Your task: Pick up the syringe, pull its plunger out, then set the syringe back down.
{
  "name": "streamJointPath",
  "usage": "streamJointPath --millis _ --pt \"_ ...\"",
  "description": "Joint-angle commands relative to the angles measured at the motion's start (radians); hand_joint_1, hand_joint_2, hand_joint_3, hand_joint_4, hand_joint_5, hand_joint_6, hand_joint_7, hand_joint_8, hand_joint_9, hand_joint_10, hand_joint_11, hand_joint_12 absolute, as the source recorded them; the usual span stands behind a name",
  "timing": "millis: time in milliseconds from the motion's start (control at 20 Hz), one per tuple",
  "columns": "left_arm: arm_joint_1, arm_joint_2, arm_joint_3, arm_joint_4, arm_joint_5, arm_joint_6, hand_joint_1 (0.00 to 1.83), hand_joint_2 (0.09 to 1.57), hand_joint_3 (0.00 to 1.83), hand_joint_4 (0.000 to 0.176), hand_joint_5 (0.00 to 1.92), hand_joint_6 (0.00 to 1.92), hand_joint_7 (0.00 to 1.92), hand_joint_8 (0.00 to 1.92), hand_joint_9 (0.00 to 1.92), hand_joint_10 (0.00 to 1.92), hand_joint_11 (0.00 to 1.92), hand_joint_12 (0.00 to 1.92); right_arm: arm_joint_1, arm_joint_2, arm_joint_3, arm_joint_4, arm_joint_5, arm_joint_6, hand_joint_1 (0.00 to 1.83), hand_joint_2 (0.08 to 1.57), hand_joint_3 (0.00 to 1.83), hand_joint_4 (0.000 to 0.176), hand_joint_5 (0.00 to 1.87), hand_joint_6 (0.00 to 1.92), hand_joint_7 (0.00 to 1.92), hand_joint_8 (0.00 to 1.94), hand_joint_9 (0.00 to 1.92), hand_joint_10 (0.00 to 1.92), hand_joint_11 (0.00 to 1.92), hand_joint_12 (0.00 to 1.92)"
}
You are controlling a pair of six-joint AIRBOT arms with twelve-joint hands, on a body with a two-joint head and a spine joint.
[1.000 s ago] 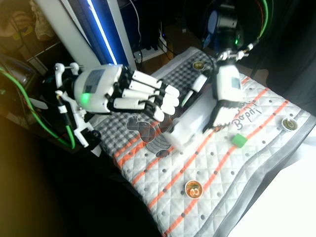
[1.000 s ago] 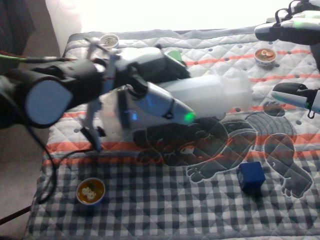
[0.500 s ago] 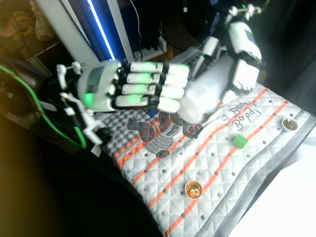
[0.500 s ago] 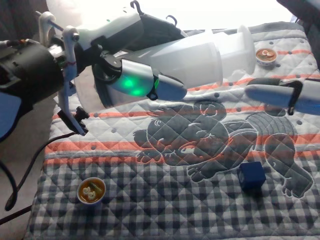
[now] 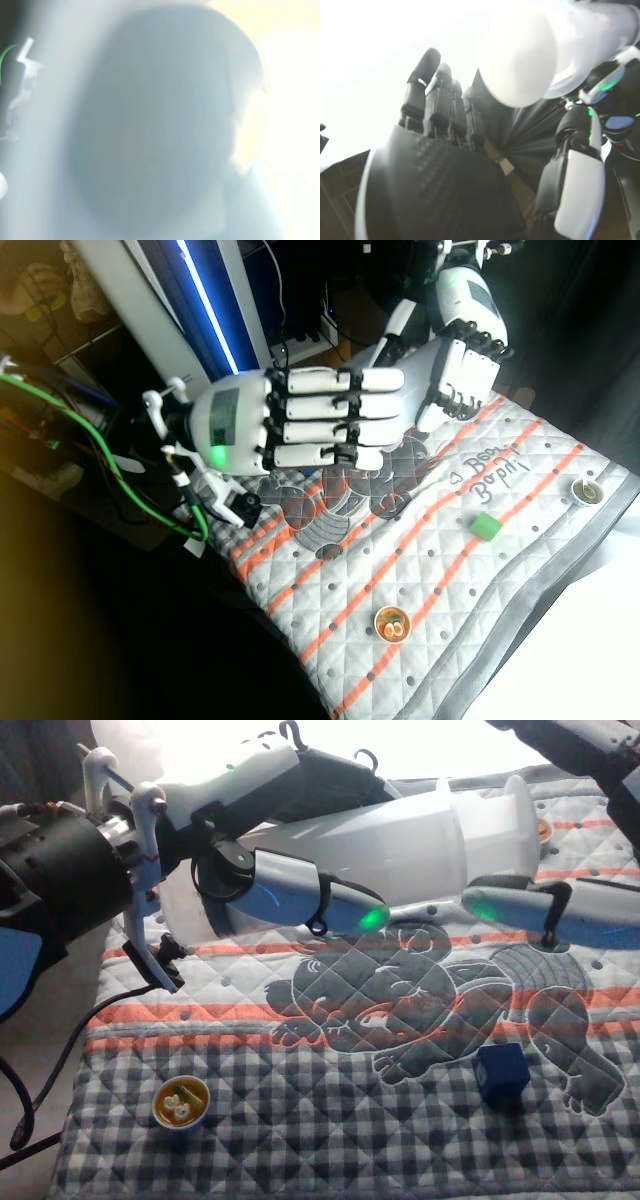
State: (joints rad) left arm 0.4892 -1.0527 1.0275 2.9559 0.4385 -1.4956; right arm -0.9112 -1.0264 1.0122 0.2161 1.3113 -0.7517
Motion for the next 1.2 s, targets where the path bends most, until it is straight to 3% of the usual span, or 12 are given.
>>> streamJointPath --millis 0,50,100,150,250,350,450,900,950,1000,1100,1150 --pt "-0.016 0.004 0.0 0.025 0.155 -0.014 1.37 1.16 0.0 0.0 0.71 1.19 0.95 1.05 0.85 1.37 0.69 1.49 0.015 -0.001 0.003 -0.019 0.112 0.009 0.99 0.98 0.0 0.0 0.57 0.06 0.58 0.06 0.56 0.2 0.15 1.29" --pt "-0.016 0.004 0.0 0.025 0.155 -0.015 1.37 1.17 0.0 0.0 0.73 1.2 0.94 1.05 0.84 1.38 0.67 1.51 0.015 -0.001 0.003 -0.019 0.112 0.009 1.08 1.01 0.0 0.0 0.68 0.08 0.68 0.1 0.59 0.39 0.28 1.29" --pt "-0.016 0.005 0.0 0.023 0.155 -0.015 1.37 1.17 0.0 0.0 0.77 1.08 0.9 1.15 0.86 1.42 0.79 1.57 0.015 -0.001 0.003 -0.019 0.111 0.009 1.3 1.17 0.01 0.0 0.83 1.18 0.8 1.22 0.8 1.16 0.66 1.25" --pt "-0.013 0.005 0.001 0.018 0.155 -0.015 1.37 1.17 0.0 0.0 0.77 1.08 0.9 1.15 0.86 1.42 0.79 1.57 0.015 -0.001 0.003 -0.019 0.111 0.009 1.3 1.17 0.01 0.0 0.83 1.18 0.8 1.22 0.8 1.16 0.66 1.25" --pt "-0.009 0.007 0.002 0.014 0.16 -0.015 1.37 1.17 0.0 0.0 0.78 1.03 0.9 1.15 0.86 1.43 0.81 1.56 0.015 -0.001 0.004 -0.02 0.111 0.009 1.33 1.2 0.0 0.0 0.84 1.22 0.75 1.38 0.73 1.43 0.6 1.55" --pt "-0.009 0.007 0.001 0.012 0.166 -0.015 1.37 1.17 0.0 0.0 0.77 1.05 0.91 1.15 0.85 1.42 0.76 1.57 0.015 -0.001 0.004 -0.02 0.111 0.009 1.34 1.2 0.0 0.0 0.88 1.15 0.75 1.39 0.73 1.45 0.6 1.67" --pt "-0.008 0.01 0.001 0.009 0.169 -0.016 1.37 1.17 0.0 0.0 0.77 1.09 0.9 1.16 0.85 1.42 0.74 1.57 0.015 -0.001 0.004 -0.02 0.111 0.009 1.36 1.16 0.0 0.0 0.85 1.21 0.84 1.2 0.85 1.3 0.78 1.54" --pt "0.008 0.071 -0.025 -0.02 0.204 -0.016 1.36 1.17 0.0 0.0 0.8 1.09 0.9 1.16 0.79 1.48 0.65 1.79 0.003 0.042 -0.001 -0.017 0.111 0.009 1.35 1.18 0.0 0.0 0.8 1.36 0.82 1.19 0.82 1.26 0.71 1.37" --pt "0.011 0.08 -0.028 -0.023 0.207 -0.016 1.36 1.17 0.0 0.0 0.8 1.12 0.91 1.14 0.79 1.47 0.65 1.79 0.0 0.046 -0.002 -0.015 0.111 0.009 1.35 1.18 0.0 0.0 0.81 1.35 0.82 1.19 0.82 1.27 0.71 1.37" --pt "0.014 0.086 -0.031 -0.026 0.21 -0.016 1.24 1.19 0.0 0.0 0.81 1.13 0.87 1.32 0.75 1.5 0.64 1.91 -0.002 0.049 -0.003 -0.014 0.111 0.009 1.34 1.19 0.0 0.0 0.79 1.3 0.81 1.24 0.81 1.36 0.69 1.5" --pt "0.018 0.099 -0.036 -0.032 0.214 -0.016 1.35 1.19 0.0 0.0 0.82 1.04 0.85 1.28 0.76 1.58 0.59 1.92 -0.005 0.058 -0.004 -0.013 0.111 0.009 1.33 1.21 0.0 0.0 0.78 1.33 0.75 1.32 0.76 1.4 0.65 1.51" --pt "0.02 0.103 -0.038 -0.033 0.215 -0.016 1.35 1.21 0.0 0.0 0.75 1.18 0.81 1.31 0.72 1.58 0.57 1.87 -0.007 0.061 -0.005 -0.013 0.111 0.009 1.33 1.21 0.0 0.0 0.76 1.33 0.76 1.32 0.77 1.41 0.67 1.53"
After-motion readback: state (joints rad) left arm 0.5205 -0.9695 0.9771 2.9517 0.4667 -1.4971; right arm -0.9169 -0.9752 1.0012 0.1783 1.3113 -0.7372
